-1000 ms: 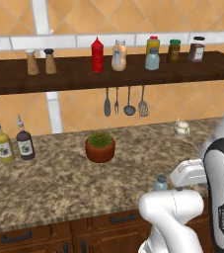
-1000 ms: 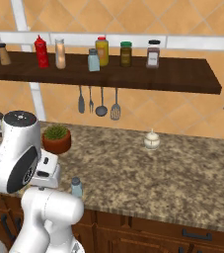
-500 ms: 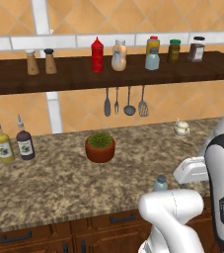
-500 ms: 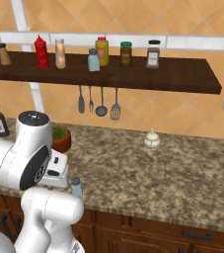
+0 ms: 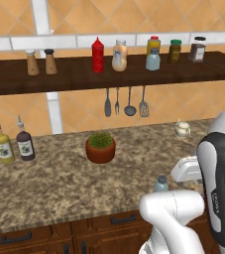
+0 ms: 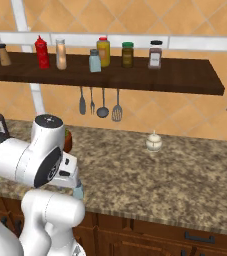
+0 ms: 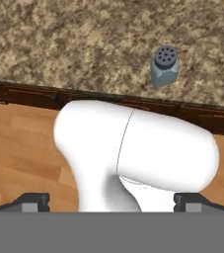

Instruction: Put the shaker and condiment bottle from the counter next to their counterparts in the cabinet.

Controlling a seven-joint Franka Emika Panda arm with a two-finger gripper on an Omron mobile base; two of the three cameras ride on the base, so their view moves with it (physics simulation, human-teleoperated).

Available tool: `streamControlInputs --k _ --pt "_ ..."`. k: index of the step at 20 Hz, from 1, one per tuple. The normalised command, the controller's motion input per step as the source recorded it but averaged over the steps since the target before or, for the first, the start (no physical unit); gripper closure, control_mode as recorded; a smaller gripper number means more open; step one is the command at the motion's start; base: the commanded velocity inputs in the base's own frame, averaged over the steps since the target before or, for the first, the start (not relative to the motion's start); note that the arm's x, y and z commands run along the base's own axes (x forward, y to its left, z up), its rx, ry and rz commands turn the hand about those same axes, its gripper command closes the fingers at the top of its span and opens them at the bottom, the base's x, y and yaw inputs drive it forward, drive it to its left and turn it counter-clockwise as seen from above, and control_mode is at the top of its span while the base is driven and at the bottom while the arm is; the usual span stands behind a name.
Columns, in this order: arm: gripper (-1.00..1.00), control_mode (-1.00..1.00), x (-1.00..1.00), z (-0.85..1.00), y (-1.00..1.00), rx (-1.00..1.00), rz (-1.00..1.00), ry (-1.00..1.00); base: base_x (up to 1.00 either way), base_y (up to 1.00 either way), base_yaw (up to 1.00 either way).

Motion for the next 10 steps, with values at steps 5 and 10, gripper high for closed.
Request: streamControlInputs --k 5,10 --pt "-1.00 -1.00 0.69 -0.32 0.00 -0.01 0.00 0.00 0.00 0.00 0.00" --pt "-1.00 -1.00 0.42 -0.22 0.00 0.00 0.00 0.00 0.00 0.00 0.00"
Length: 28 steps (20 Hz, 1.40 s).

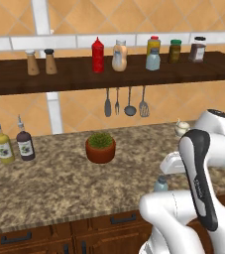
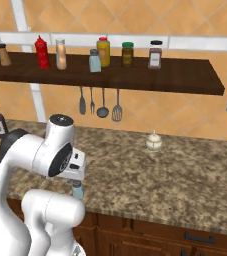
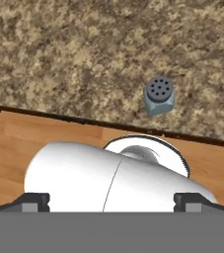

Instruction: Put the shaker and condiment bottle from the counter next to their counterparts in the cabinet.

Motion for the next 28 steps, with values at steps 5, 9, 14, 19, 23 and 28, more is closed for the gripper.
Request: streamControlInputs --k 5,9,14,19,23,28 --pt "-1.00 -1.00 -0.04 -0.33 0.00 0.01 0.00 0.00 0.00 0.00 0.00" --pt "-1.00 -1.00 0.01 -0.70 0.00 0.00 0.00 0.00 0.00 0.00 0.00" --pt "-1.00 -1.00 0.02 -0.24 0.00 0.02 0.00 0.00 0.00 0.00 0.00" --pt "-1.00 -1.00 0.21 -0.29 -0.04 0.00 0.00 0.00 0.00 0.00 0.00" --pt "-1.00 -1.00 0.47 -0.39 -0.05 0.00 0.00 0.00 0.00 0.00 0.00" --pt "-1.00 -1.00 0.43 -0.40 -0.01 0.00 0.00 0.00 0.00 0.00 0.00"
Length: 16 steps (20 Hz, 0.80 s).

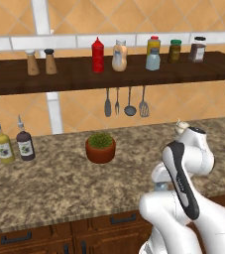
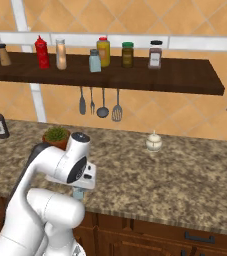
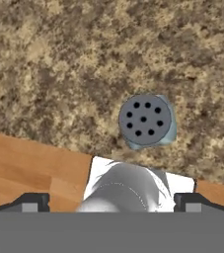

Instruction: Put the shaker and condiment bottle from the counter next to their counterparts in the cabinet.

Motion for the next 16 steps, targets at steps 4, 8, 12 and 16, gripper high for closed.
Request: streamControlInputs --k 4,8,12,16 --pt "-1.00 -1.00 0.44 -0.37 0.00 0.00 0.00 0.01 0.00 0.00 0.00" --pt "-1.00 -1.00 0.52 -0.40 -0.05 0.00 0.00 0.04 0.00 0.00 0.00" --pt "-1.00 -1.00 0.40 -0.37 -0.07 0.00 0.01 0.05 0.00 0.00 0.00" --pt "-1.00 -1.00 0.00 0.00 0.00 0.00 0.00 0.00 0.00 0.00 0.00"
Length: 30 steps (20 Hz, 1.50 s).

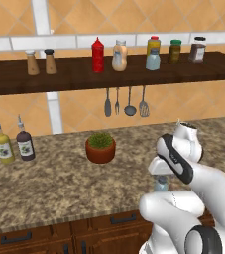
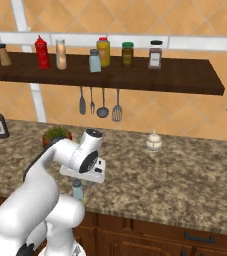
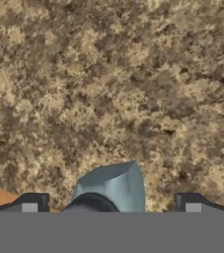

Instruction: Put the shaker and condiment bottle from the counter next to their counterparts in the cabinet.

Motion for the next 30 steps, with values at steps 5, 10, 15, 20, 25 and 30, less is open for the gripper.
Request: streamControlInputs --k 5,10,15,20,25,30 --pt "-1.00 -1.00 -0.02 -0.04 0.00 0.00 0.00 0.00 0.00 0.00 0.00" --pt "-1.00 -1.00 -0.39 -0.17 0.07 0.00 -0.01 -0.01 0.00 0.00 0.00" --pt "-1.00 -1.00 -0.51 -0.23 0.22 0.00 -0.03 -0.07 0.00 0.00 0.00" --pt "-1.00 -1.00 -0.19 -0.08 0.22 0.00 -0.05 -0.06 0.00 0.00 0.00" --pt "-1.00 -1.00 0.00 -0.14 0.06 0.00 -0.02 -0.02 0.00 0.00 0.00" --pt "-1.00 -1.00 0.06 -0.17 0.00 0.00 0.00 -0.01 0.00 0.00 0.00"
